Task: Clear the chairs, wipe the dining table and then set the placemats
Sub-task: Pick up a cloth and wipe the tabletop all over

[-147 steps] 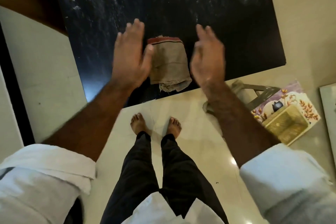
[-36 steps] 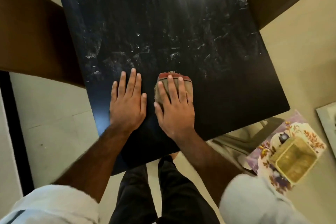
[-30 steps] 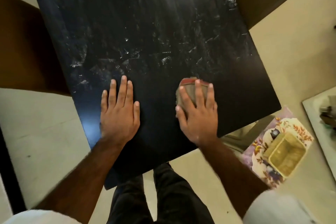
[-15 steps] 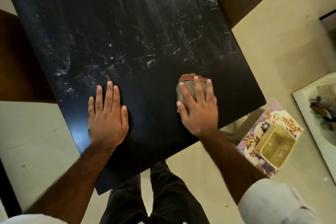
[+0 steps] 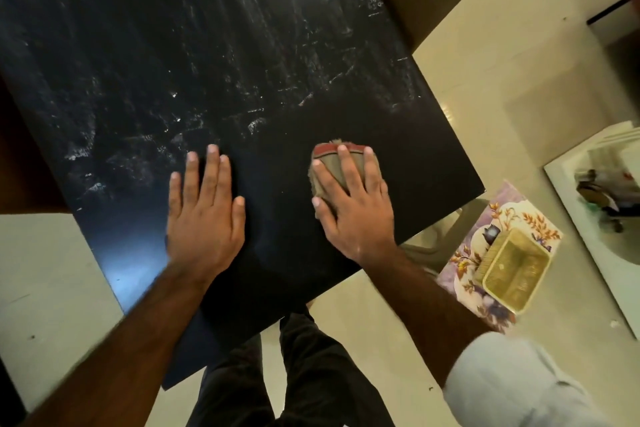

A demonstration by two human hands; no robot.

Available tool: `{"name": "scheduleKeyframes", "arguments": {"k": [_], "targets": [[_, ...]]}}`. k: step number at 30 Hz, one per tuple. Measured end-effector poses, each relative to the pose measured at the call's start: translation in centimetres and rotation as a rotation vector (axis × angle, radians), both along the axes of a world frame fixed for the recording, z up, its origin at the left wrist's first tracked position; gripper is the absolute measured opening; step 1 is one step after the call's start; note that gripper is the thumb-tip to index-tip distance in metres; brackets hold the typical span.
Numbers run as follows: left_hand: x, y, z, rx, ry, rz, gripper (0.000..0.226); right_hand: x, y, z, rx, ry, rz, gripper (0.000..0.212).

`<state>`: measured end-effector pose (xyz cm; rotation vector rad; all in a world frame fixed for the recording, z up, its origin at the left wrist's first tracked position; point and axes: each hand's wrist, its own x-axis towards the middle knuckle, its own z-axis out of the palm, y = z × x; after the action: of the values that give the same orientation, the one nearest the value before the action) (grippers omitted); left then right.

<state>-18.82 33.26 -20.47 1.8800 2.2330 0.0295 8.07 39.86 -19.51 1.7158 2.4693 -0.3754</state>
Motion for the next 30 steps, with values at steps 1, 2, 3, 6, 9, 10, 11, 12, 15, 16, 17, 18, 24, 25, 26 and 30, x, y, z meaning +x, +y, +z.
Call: {"name": "scheduleKeyframes", "arguments": {"k": [1,2,3,6,9,10,11,12,15,16,17,18,24,25,26,30], "targets": [[0.8,0.9,-0.1,-0.007,-0.004,-0.046,0.074,1.4,0.4,0.2,-0.009,-0.014,-0.05,0.07],[1.3,1.7,-0.3,-0.019,-0.003,-0.081,0.074,2.7,1.6,0.3,-0.004,-0.031,-0.107,0.07],[1.6,2.0,-0.5,-0.03,0.007,-0.099,0.075,3.8,3.3,0.2,0.003,-0.043,-0.171,0.07],[1.8,2.1,-1.2,-0.03,0.049,-0.1,0.075,5.0,10.7,-0.5,0.075,-0.042,-0.316,0.069],[2.0,2.1,-1.1,-0.019,0.048,-0.092,0.075,2.6,15.5,-1.5,0.125,-0.046,-0.328,0.071],[2.0,2.2,-1.1,-0.017,0.049,-0.092,0.075,1.5,15.9,-1.6,0.146,-0.056,-0.304,0.072],[2.1,2.2,-1.1,-0.016,0.05,-0.092,0.075,0.8,15.7,-1.5,0.16,-0.053,-0.267,0.072],[2.1,2.2,-1.0,-0.019,0.047,-0.091,0.074,0.4,14.7,-1.3,0.166,-0.046,-0.216,0.072],[2.0,2.1,-0.9,-0.008,0.034,-0.099,0.074,2.5,9.8,-0.6,0.115,-0.037,-0.076,0.07],[2.0,2.2,-0.9,-0.008,0.031,-0.099,0.074,4.0,8.2,-0.5,0.098,-0.034,-0.079,0.07],[2.0,2.3,-0.9,-0.01,0.03,-0.098,0.074,5.7,7.1,-0.5,0.079,-0.033,-0.106,0.07],[2.1,2.3,-0.9,-0.013,0.03,-0.096,0.074,7.3,6.5,-0.4,0.067,-0.035,-0.153,0.071],[2.0,2.2,-0.9,-0.021,0.049,-0.088,0.074,6.4,15.3,-0.9,0.099,-0.048,-0.396,0.071],[2.1,2.2,-0.9,-0.021,0.055,-0.086,0.074,4.9,16.9,-1.1,0.12,-0.051,-0.388,0.072],[2.1,2.2,-1.0,-0.022,0.058,-0.086,0.074,3.5,18.0,-1.3,0.139,-0.05,-0.367,0.073],[2.1,2.1,-0.8,-0.023,0.052,-0.092,0.073,-1.7,15.4,-1.3,0.187,-0.031,-0.18,0.073]]}}
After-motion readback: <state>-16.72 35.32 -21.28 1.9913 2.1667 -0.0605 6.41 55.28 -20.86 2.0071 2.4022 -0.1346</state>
